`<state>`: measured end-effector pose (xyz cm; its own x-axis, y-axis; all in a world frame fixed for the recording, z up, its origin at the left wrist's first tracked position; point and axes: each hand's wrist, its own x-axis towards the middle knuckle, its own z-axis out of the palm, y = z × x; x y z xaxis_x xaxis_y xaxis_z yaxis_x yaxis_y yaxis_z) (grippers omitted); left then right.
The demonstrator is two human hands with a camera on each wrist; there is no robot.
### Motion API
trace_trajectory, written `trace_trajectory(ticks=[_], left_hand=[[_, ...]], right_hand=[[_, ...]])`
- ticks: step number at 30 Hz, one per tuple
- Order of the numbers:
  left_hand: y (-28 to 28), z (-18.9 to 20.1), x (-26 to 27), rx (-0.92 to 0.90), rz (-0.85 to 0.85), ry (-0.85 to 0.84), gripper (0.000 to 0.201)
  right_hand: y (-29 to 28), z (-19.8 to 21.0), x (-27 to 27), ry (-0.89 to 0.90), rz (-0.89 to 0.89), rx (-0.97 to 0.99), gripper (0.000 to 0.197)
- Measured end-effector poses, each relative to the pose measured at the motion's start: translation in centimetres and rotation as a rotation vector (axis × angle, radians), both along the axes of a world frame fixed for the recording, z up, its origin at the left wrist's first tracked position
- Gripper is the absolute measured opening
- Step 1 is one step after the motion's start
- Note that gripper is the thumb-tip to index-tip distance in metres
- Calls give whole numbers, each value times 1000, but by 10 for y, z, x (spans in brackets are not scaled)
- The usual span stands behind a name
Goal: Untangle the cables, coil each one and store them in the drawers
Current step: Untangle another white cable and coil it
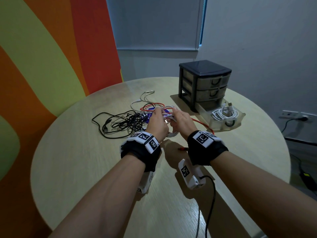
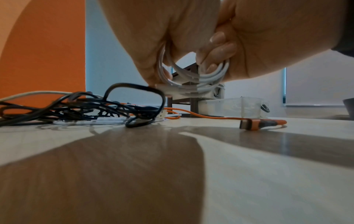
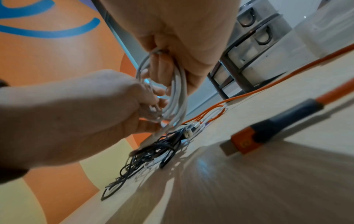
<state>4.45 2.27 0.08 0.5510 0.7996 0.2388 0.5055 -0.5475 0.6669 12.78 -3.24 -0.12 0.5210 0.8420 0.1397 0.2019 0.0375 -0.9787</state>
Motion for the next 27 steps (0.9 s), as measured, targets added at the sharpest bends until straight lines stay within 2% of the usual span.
trace_trajectory(ticks=[4, 6, 9, 10, 14, 19, 24, 27], left_hand=[[-1, 3, -3, 34, -50, -30, 54], [-1, 3, -4, 96, -114, 16, 58], [-2, 3, -4, 148, -168, 55, 48], [-2, 2, -4, 143, -162, 46, 43], [0, 2, -2, 98, -37, 101, 33], [2, 3, -1, 57, 105, 129, 33], [1, 5, -2, 41, 149, 108, 31], [0, 5, -3, 43, 91, 110, 33]], right_hand=[[-4, 10, 5, 46, 73, -130, 34], [-7, 14, 10, 126, 69, -166, 29], [-11, 17, 16, 166, 102, -177, 10], [-12, 15, 18, 166, 115, -183, 10], [-15, 9, 18, 121, 128, -223, 24], [-14, 5, 16, 253, 136, -210, 34], [-22, 11, 20, 367, 151, -133, 20], [-25, 16, 20, 359, 165, -112, 22]])
